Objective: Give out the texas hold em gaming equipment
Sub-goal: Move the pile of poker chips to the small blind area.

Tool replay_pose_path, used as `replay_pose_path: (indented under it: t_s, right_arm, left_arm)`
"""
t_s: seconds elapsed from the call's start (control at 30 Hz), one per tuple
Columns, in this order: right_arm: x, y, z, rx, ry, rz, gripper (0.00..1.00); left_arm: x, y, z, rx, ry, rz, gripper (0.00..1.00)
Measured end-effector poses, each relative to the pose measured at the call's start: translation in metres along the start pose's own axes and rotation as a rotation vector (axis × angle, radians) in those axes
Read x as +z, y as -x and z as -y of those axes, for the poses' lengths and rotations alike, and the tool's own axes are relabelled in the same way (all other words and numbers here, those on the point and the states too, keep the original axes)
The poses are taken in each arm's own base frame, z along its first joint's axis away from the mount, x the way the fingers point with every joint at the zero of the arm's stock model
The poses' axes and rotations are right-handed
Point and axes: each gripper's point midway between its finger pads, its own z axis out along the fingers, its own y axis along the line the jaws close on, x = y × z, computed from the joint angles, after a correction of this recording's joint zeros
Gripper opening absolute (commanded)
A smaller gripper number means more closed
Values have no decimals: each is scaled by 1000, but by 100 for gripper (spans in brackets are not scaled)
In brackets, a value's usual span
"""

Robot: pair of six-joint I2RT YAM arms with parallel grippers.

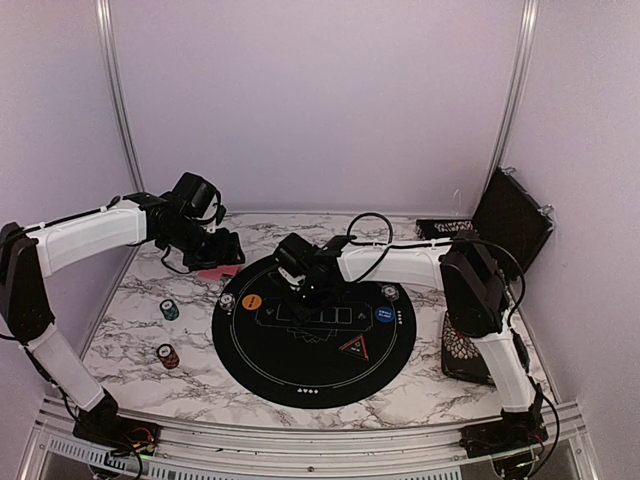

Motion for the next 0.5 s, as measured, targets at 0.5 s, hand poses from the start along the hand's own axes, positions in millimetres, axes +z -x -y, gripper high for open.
replay_pose_path:
  t_s: [0.5]
  right_arm:
    - [4,-1,-1,-3,0,-9,61]
  left_arm:
    - [1,-2,-1,-2,-5,-8,73]
